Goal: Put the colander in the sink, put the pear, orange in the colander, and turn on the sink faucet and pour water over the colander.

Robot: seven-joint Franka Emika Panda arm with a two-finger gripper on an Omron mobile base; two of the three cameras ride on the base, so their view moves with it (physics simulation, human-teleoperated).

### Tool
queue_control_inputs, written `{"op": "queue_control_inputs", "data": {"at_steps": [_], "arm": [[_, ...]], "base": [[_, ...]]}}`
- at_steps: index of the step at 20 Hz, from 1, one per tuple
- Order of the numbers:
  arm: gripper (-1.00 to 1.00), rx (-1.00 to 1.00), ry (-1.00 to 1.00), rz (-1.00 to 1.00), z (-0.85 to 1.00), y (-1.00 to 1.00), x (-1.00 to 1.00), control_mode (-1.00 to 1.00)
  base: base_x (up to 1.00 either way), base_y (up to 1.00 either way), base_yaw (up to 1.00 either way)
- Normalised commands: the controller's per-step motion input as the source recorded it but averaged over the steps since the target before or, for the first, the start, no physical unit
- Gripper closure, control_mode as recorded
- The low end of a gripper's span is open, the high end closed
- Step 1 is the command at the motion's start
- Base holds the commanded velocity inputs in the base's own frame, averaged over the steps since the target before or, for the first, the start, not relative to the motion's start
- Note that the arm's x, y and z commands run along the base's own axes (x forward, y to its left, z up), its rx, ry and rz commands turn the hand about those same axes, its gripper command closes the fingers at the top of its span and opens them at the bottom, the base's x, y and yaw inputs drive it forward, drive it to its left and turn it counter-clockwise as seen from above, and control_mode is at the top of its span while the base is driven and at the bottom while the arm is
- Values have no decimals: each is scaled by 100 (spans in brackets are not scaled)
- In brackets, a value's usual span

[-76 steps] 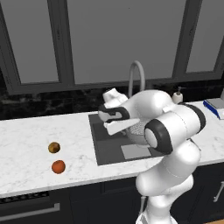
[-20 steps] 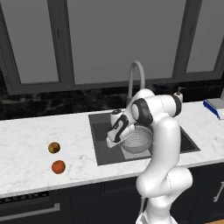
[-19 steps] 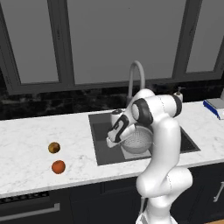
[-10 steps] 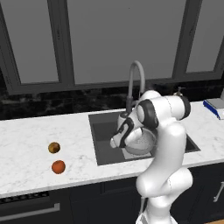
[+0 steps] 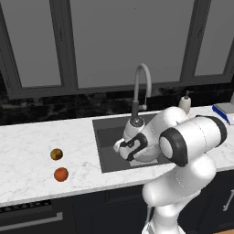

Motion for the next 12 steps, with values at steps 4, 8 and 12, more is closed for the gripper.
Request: {"op": "queue_control_inputs", "data": {"at_steps": [4, 8, 12], "arm": [[-100, 0, 2, 0, 100, 53, -1, -100], [-100, 0, 11, 0, 100, 25, 0, -100], [-100, 0, 18, 0, 100, 15, -27, -100]], "base": [[0, 0, 0], [0, 0, 0], [0, 0, 0]]}}
